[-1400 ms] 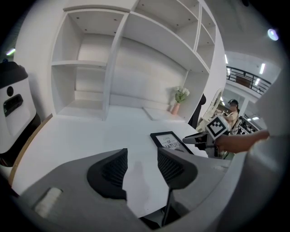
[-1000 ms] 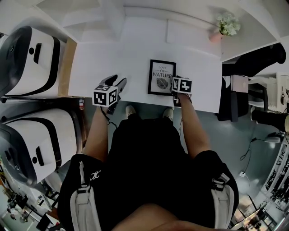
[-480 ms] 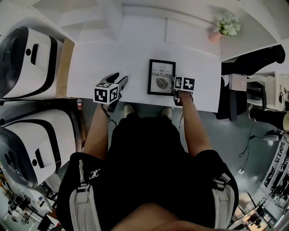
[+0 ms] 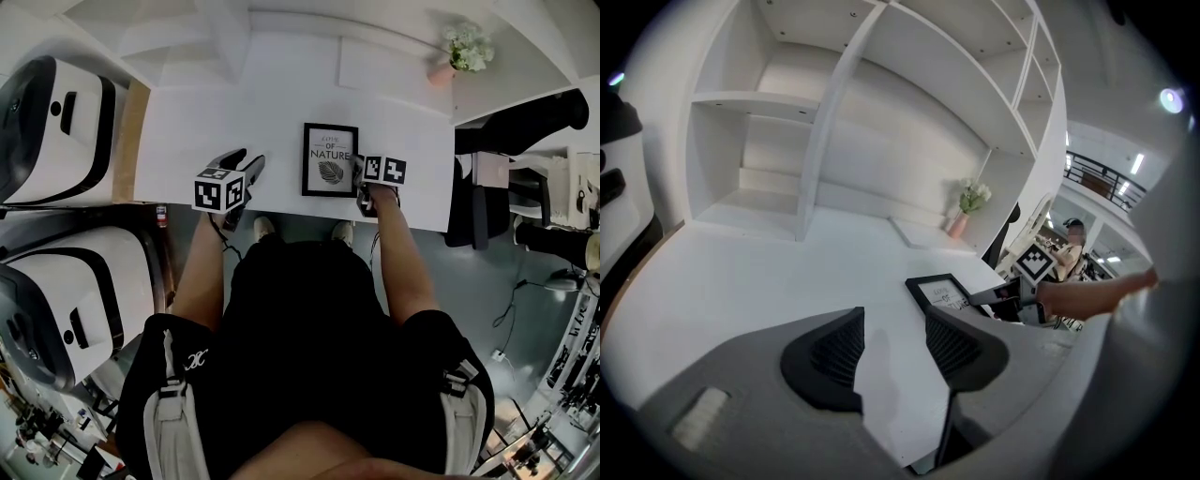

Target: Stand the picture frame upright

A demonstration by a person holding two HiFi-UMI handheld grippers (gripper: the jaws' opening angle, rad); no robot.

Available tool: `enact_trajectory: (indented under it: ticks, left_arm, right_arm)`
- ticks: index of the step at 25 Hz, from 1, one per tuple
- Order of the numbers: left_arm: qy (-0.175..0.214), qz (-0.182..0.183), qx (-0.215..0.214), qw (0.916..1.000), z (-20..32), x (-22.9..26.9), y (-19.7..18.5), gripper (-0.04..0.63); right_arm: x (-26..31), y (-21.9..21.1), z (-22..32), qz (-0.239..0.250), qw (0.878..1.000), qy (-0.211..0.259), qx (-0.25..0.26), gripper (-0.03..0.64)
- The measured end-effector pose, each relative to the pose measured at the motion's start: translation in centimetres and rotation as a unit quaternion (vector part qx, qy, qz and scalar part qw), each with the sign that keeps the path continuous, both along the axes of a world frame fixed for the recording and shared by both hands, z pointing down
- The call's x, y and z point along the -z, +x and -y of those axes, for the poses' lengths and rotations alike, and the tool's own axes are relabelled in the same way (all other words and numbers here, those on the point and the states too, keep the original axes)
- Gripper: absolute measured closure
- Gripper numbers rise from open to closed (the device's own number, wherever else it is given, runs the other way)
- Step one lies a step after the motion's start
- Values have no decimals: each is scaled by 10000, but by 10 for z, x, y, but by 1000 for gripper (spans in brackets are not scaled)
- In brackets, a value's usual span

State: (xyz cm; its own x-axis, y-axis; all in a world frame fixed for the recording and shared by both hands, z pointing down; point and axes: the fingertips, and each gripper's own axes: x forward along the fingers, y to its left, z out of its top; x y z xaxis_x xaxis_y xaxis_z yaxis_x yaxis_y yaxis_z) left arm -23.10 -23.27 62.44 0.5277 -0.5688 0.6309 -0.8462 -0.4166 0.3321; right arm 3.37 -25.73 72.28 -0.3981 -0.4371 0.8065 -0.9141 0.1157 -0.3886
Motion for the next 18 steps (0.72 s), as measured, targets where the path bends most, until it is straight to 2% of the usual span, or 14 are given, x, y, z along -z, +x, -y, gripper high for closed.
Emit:
enact_trajectory:
  ticks: [6, 12, 18]
  left_arm:
    - [9, -50, 67, 10000, 0, 3, 11, 382]
    - [-26, -86, 80, 9999, -3, 2, 24, 382]
    - [-261, -265, 268, 9989, -7, -6, 26, 380]
  right_arm:
    - [1, 1, -2, 283, 9996, 11, 25, 541]
    - [1, 3, -1, 855, 9962, -131, -84, 543]
    - [1, 4, 0, 1323, 9905, -265, -273, 545]
